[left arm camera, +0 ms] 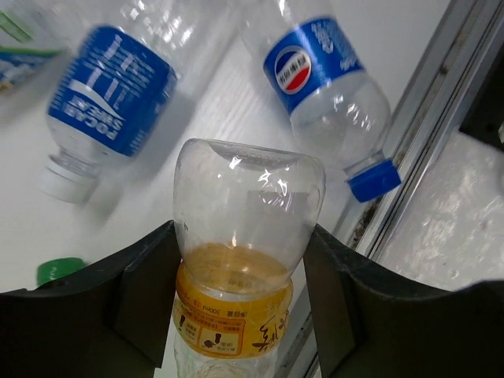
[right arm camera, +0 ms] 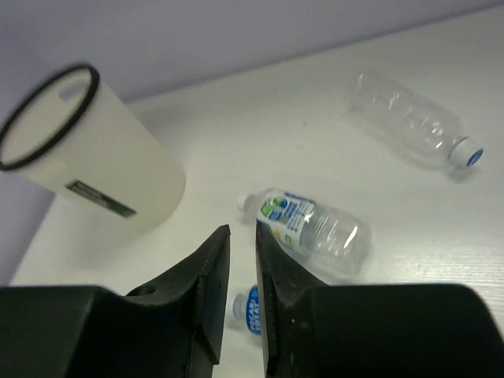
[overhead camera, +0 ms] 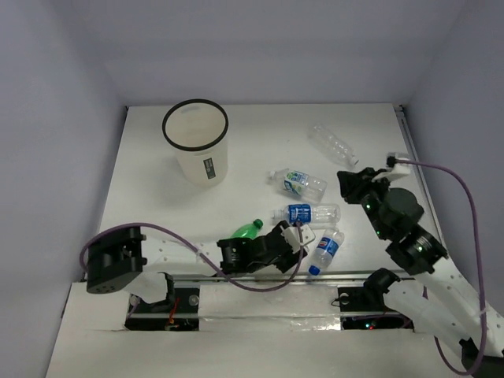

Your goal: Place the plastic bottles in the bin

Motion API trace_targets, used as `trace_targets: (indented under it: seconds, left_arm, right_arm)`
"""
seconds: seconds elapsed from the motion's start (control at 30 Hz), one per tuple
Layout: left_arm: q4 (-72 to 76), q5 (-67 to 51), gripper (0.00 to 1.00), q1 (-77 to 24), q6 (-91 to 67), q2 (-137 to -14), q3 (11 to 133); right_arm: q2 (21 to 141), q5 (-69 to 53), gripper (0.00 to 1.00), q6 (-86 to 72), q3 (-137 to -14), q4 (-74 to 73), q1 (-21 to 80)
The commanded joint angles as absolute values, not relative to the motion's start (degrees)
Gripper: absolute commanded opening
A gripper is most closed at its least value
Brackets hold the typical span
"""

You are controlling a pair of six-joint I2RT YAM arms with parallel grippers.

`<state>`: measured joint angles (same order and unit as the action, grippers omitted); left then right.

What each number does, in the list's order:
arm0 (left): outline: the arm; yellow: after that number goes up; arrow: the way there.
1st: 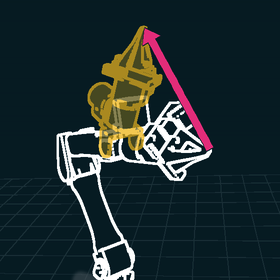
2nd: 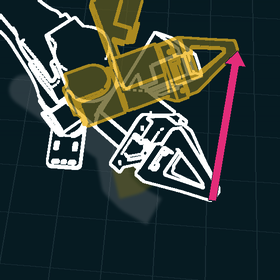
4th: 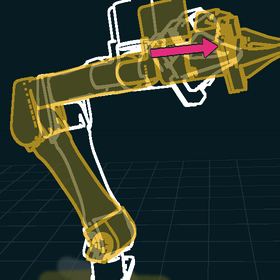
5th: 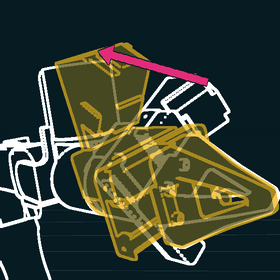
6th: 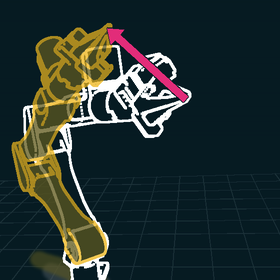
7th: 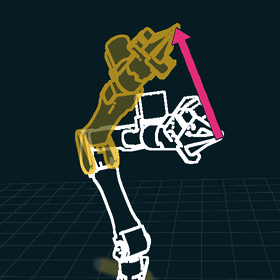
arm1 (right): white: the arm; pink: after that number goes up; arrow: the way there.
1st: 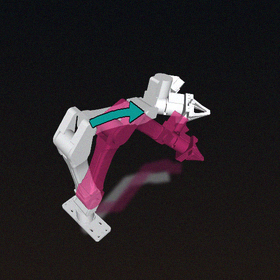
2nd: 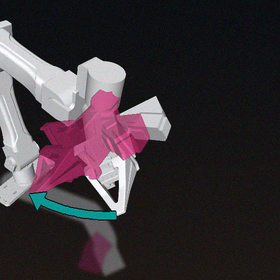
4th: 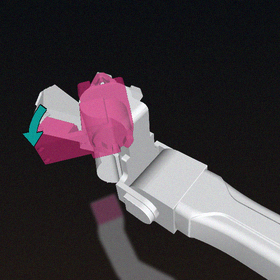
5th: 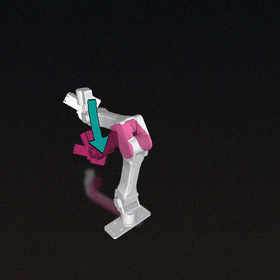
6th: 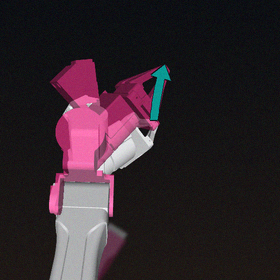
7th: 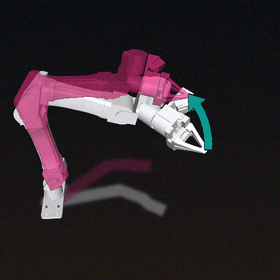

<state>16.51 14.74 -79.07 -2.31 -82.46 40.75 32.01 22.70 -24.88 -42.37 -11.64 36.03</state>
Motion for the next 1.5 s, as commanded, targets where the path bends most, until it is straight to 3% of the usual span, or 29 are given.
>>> trace_targets:
  seconds: [0.0,0.2,0.4,0.5,0.67,0.77,0.9,1.17,1.33,1.47]
  left_arm:
    - [18.63,16.87,0.34,-78.14,-3.78,-73.77,41.31]
    - [21.0,16.52,0.33,-71.2,-6.94,-59.1,38.68]
    - [25.4,14.85,0.33,-60.13,-11.69,-48.71,38.23]
    - [26.28,15.91,0.33,-56.53,-12.74,-47.99,40.94]
    - [29.09,15.56,0.33,-50.63,-15.29,-48.87,44.73]
    - [31.81,15.73,0.31,-46.59,-17.57,-49.22,45.61]
    - [30.94,13.28,0.31,-40.62,-19.6,-51.32,49.91]
    - [31.29,8.27,0.29,-28.31,-26.8,-57.3,56.95]
    - [31.81,5.45,0.29,-21.99,-30.67,-63.09,61.25]
    - [30.85,4.22,0.29,-18.37,-30.94,-66.7,64.77]
  right_arm:
    - [38.48,18.11,0.25,-23.91,-44.55,-10.01,36.12]
    - [49.73,17.49,0.26,-21.27,-51.39,-11.77,34.12]
    - [63.85,2.75,0.34,-17.5,-60.28,-11.08,24.36]
    - [77.27,-6.84,0.47,-13.99,-69.14,-15.69,19.17]
    - [96.13,-12.29,0.64,-8.1,-88.19,-24.68,15.83]
    - [104.22,-10.65,0.77,-6.69,-94.37,-27.76,15.3]
    - [112.22,-6.51,0.78,-4.66,-108.41,-36.18,13.28]
    - [123.48,4.73,0.82,-0.62,-121.01,-44.12,9.58]
    - [129.79,6.59,0.89,2.72,-126.9,-47.8,8.44]
    - [135.08,5.72,0.89,6.05,-134.99,-52.02,8.44]
